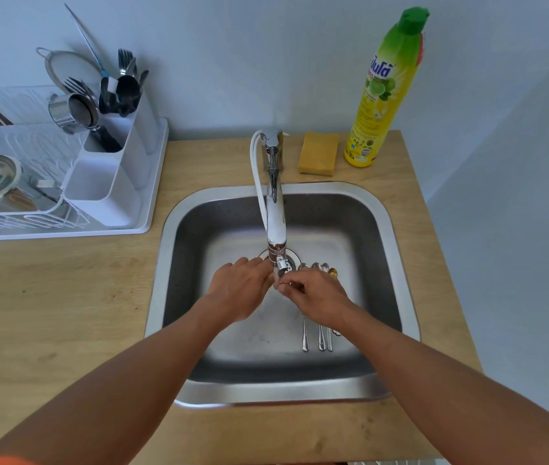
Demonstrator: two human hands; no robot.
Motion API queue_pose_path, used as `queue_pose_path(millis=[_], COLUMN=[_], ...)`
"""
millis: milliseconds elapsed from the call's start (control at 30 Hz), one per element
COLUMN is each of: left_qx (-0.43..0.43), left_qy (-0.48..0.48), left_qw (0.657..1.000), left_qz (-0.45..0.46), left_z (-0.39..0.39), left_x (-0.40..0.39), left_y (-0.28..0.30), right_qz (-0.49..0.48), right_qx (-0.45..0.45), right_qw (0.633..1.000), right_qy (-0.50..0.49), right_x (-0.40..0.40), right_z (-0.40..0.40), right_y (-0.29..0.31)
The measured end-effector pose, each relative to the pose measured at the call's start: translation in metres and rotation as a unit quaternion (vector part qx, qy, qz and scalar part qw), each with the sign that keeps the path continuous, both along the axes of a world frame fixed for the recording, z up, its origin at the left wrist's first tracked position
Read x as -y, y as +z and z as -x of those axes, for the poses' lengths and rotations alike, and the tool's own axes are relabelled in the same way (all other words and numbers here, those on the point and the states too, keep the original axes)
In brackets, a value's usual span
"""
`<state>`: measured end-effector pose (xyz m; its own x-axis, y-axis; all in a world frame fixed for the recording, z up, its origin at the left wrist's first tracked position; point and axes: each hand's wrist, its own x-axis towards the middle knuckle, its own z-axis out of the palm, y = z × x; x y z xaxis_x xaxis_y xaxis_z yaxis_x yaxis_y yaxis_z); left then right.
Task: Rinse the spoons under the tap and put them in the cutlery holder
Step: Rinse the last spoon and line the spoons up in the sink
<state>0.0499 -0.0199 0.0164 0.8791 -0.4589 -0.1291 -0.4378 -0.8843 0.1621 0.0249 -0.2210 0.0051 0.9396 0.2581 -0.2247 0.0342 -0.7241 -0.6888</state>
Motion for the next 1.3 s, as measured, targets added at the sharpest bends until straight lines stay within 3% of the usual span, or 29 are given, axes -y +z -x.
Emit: queue_pose_path(millis=[167,300,467,667,733,800,967,1033,1167,1300], left_qx=[-0.107,-0.06,-0.031,-0.141,-0.191,-0.223,-0.323,-0.366,-0.398,-0.348], left_qy=[-0.009,-0.021,0.045,0.123,0.177,0.261,0.468,0.491,0.451,0.418], left_qw=[0.994,0.998,0.998,0.977,0.946,0.893,0.698,0.654,0.658,0.682], left_qz=[0.031,0.025,-0.013,0.105,0.193,0.29,0.434,0.443,0.453,0.489], left_z=[-0.002,-0.001,0.0,0.004,0.006,0.007,0.011,0.013,0.021,0.028], left_x=[-0.004,0.0,0.016,0.026,0.026,0.026,0.039,0.042,0.037,0.039], left_y=[-0.001,-0.001,-0.005,-0.007,-0.004,-0.001,0.01,0.014,0.01,0.005], right_qz=[-0.038,-0.052,-0.072,-0.118,-0.155,-0.201,-0.29,-0.297,-0.312,-0.324], right_qx=[-0.042,-0.055,-0.069,-0.107,-0.133,-0.152,-0.186,-0.195,-0.211,-0.225], right_qw=[0.998,0.997,0.995,0.984,0.974,0.96,0.924,0.918,0.906,0.9], right_qy=[-0.006,-0.01,-0.025,-0.073,-0.098,-0.126,-0.168,-0.174,-0.195,-0.187], right_x=[0.005,0.009,0.006,0.008,0.007,0.002,-0.018,-0.019,-0.014,-0.016], right_z=[0.0,0.002,0.003,0.015,0.02,0.023,0.024,0.024,0.026,0.031], right_y=[-0.002,-0.002,-0.001,-0.007,-0.01,-0.01,-0.004,-0.003,-0.005,-0.001])
